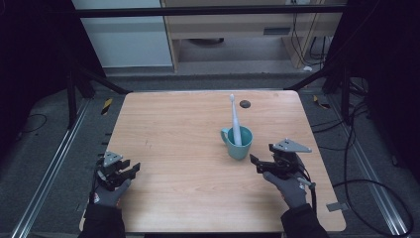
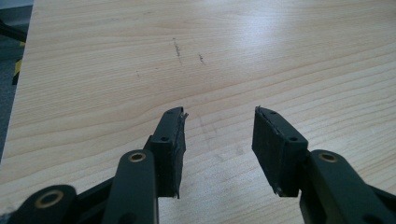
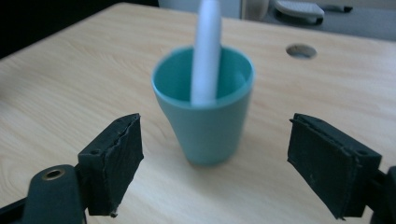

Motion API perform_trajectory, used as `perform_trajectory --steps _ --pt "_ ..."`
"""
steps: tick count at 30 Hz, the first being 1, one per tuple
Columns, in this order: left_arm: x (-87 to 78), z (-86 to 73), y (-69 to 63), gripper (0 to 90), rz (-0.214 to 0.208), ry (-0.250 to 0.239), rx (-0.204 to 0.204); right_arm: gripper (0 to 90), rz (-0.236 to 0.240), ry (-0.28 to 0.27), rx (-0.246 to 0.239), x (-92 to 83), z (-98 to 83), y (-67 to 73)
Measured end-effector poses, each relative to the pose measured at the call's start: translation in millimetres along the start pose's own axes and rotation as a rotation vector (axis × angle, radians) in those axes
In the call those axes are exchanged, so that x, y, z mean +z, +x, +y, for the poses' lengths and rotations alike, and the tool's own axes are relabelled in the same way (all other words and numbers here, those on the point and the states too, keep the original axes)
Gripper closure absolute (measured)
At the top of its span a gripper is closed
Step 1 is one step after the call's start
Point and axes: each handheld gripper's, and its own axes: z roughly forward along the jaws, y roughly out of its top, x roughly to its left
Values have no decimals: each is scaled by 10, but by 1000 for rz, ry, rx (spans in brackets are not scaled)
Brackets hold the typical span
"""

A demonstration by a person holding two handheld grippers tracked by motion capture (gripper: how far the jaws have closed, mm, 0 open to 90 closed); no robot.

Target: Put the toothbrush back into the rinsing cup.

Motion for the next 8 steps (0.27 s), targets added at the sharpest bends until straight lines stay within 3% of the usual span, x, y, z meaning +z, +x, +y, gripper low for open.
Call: perform_trajectory --steps 8 --pt "31 -14 -9 514 -10 17 11 160 -62 72 51 -95 -373 -223"
